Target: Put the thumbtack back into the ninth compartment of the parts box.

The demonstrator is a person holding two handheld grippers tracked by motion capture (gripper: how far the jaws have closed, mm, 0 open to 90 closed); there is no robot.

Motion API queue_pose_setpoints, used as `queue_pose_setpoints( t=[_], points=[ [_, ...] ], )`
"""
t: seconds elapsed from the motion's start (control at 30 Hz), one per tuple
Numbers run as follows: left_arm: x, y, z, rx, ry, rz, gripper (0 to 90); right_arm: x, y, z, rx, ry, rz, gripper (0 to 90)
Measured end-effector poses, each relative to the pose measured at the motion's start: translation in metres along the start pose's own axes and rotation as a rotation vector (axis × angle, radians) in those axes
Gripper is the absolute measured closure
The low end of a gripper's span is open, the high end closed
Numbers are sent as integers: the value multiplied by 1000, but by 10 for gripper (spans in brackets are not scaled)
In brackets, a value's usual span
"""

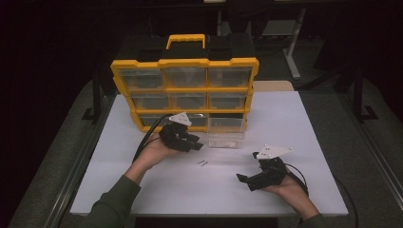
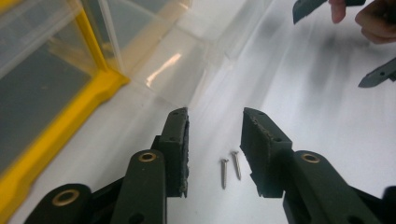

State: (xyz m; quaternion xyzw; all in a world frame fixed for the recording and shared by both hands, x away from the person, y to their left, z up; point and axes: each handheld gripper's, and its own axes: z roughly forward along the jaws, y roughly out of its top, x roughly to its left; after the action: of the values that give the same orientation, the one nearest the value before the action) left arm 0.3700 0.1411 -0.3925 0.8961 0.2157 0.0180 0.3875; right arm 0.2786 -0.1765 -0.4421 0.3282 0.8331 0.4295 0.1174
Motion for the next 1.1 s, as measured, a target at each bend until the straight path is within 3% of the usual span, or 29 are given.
queue_pose_setpoints(
  t=[0.2,0.47,0.63,0.8,1.1],
  points=[
    [-4,-11,9,-4,-1,-10,551,0,-1,1,2,-39,2,43],
    [-11,-16,18,7,9,8,453,-1,-3,-3,2,-36,-10,40],
    [-13,-21,25,17,10,10,444,-1,-5,-5,4,-41,-9,40],
    [-14,-24,31,31,12,20,474,-2,-6,-6,3,-45,-4,40],
    [-13,-29,37,48,9,29,618,-2,-6,-5,7,-46,-6,40]
  ],
)
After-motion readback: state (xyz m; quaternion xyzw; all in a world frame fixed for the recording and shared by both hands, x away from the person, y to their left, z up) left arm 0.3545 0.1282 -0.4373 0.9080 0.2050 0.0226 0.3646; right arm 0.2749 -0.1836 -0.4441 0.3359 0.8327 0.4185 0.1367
